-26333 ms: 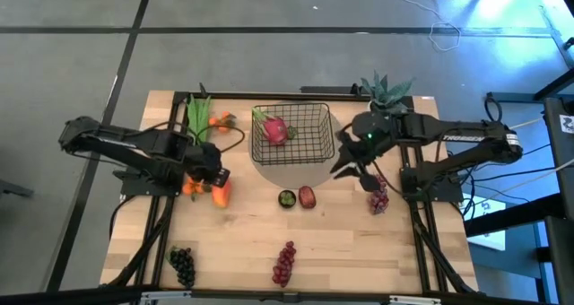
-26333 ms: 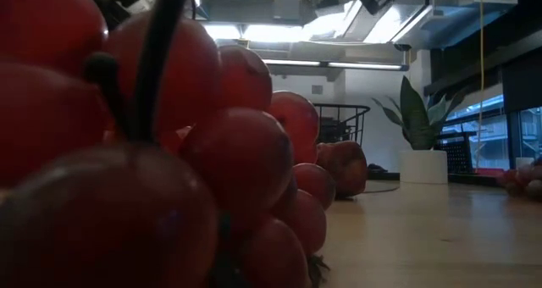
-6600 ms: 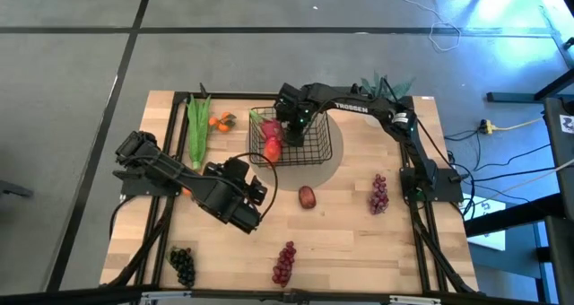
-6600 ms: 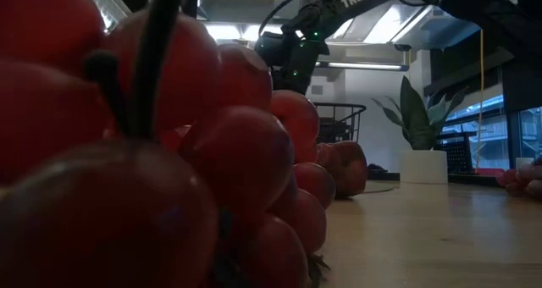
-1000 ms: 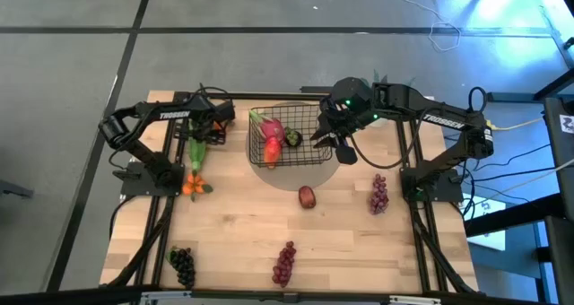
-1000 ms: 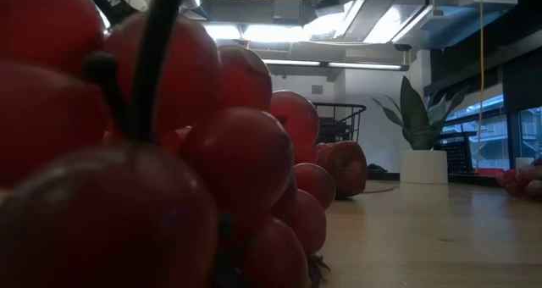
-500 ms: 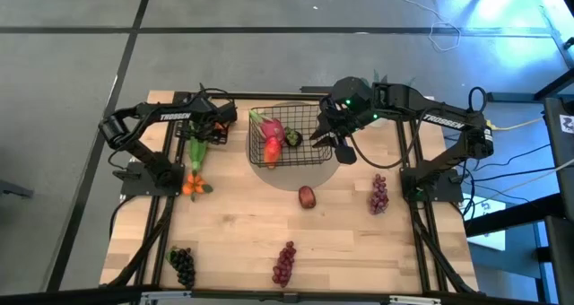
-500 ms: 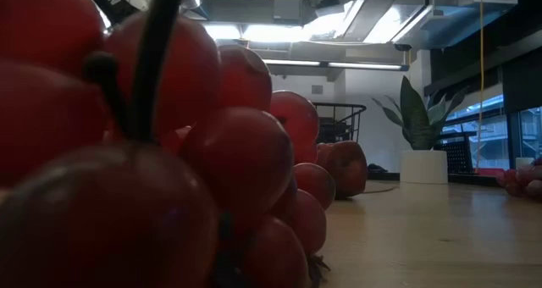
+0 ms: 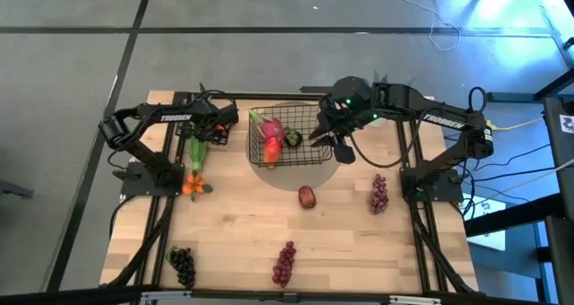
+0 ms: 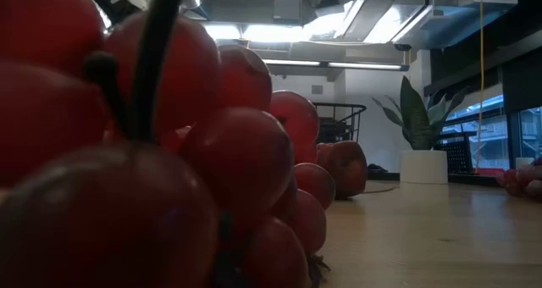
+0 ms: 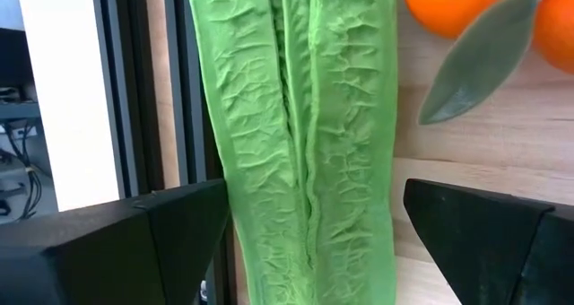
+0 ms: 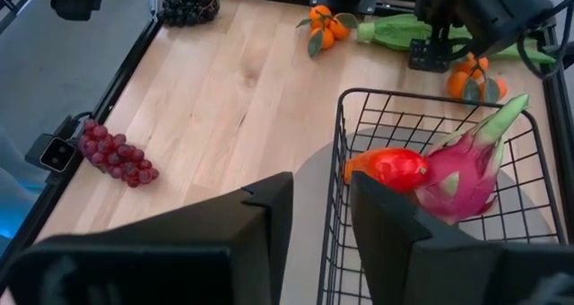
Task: Build produce basket
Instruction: Put the green beans into the wire basket
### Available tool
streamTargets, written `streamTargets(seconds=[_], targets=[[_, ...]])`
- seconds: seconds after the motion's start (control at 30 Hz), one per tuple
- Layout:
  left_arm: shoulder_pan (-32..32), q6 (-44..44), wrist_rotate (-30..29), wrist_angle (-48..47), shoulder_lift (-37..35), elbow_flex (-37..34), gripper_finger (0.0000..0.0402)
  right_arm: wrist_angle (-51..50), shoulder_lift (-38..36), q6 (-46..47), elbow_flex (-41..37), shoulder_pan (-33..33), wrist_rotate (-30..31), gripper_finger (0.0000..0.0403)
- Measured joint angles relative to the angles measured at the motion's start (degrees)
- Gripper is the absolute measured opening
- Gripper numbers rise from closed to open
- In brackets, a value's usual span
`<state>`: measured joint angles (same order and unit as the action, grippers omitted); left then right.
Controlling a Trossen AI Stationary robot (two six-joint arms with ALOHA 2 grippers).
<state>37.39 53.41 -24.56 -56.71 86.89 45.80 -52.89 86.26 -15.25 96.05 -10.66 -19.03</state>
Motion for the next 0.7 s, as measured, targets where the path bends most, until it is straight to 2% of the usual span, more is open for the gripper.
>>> streamTargets(seconds=[0.7], targets=[[-0.02,0.04,-1.72,6.44,0.0,0.0,0.0323,1.04,0.0,-0.17,0.0,0.0,-0.02,0.0103]])
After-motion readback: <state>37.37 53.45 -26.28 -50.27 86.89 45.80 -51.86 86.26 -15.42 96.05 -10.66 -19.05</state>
